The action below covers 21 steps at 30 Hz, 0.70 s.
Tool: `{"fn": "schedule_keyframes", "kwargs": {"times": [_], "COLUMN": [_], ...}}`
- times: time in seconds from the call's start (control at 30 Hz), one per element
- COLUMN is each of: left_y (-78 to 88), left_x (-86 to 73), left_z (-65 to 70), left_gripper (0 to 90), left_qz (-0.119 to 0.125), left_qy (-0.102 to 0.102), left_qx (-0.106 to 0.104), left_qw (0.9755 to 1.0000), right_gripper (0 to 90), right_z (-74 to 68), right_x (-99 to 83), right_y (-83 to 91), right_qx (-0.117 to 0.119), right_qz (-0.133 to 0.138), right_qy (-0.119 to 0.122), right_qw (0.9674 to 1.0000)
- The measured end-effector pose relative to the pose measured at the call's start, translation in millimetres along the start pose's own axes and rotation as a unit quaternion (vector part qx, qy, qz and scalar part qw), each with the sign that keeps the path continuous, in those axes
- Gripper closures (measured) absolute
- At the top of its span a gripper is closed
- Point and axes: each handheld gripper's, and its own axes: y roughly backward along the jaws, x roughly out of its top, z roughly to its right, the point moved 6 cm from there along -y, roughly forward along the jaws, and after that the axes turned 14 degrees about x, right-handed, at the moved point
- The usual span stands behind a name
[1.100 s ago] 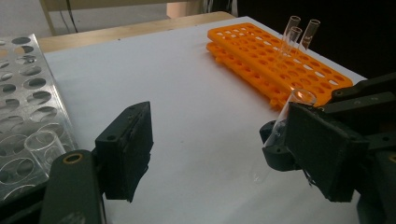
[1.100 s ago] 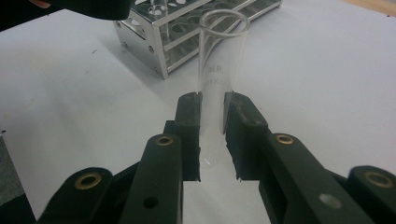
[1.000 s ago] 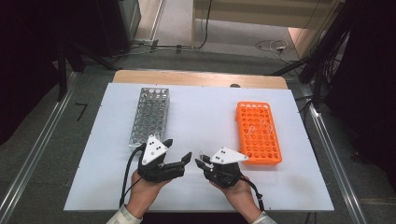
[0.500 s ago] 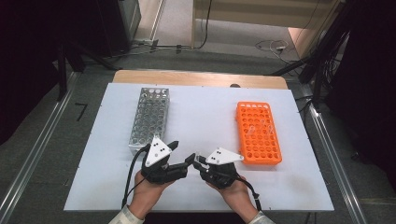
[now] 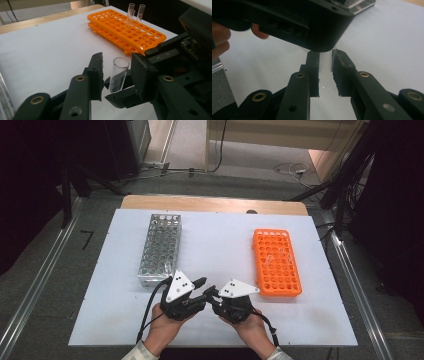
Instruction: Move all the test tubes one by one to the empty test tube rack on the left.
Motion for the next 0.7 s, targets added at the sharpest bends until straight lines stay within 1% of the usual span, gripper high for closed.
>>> {"fn": "schedule_keyframes", "kwargs": {"times": [0.03, 0.2, 0.37, 0.43, 0.5, 0.57, 0.6, 0.63, 0.7], "left_y": [-0.6, -3.1, -3.4, -3.5, -3.4, -3.1, -2.8, -2.5, -1.7], "left_x": [-0.4, -1.5, -1.0, -0.5, 0.5, 2.1, 3.2, 4.6, 7.3], "left_z": [0.6, 2.1, 1.8, 0.9, -1.7, -5.0, -7.6, -9.9, -15.2], "left_gripper": [64.6, 73.8, 74.9, 75.0, 75.0, 75.0, 75.0, 75.0, 75.0], "left_qz": [-0.001, -0.001, -0.003, -0.002, -0.002, -0.001, 0.000, 0.002, 0.005], "left_qy": [-0.005, -0.014, -0.017, -0.017, -0.015, -0.011, -0.010, -0.006, -0.002], "left_qx": [0.000, 0.006, 0.005, 0.006, 0.009, 0.013, 0.015, 0.017, 0.021], "left_qw": [1.0000, 0.9999, 0.9998, 0.9998, 0.9998, 0.9999, 0.9998, 0.9998, 0.9998], "right_gripper": [72.9, 72.9, 72.7, 71.2, 63.6, 54.1, 48.3, 45.2, 41.7], "right_z": [-0.2, 0.1, 0.7, 0.7, 0.6, 0.9, 1.8, 2.9, 4.4], "right_x": [0.1, 0.4, 0.2, 0.0, -0.3, -0.7, -0.7, -0.8, -1.0], "right_y": [0.1, 0.5, 0.6, 0.9, 1.0, 1.3, 1.6, 2.0, 3.2], "right_qx": [0.001, 0.001, 0.001, 0.001, 0.003, 0.008, 0.007, 0.007, 0.012], "right_qz": [0.000, 0.001, 0.002, 0.002, 0.001, -0.001, -0.001, -0.001, 0.001], "right_qy": [-0.001, 0.000, 0.000, 0.000, -0.004, -0.007, -0.007, -0.011, -0.021], "right_qw": [1.0000, 1.0000, 1.0000, 1.0000, 1.0000, 0.9999, 1.0000, 0.9999, 0.9997]}}
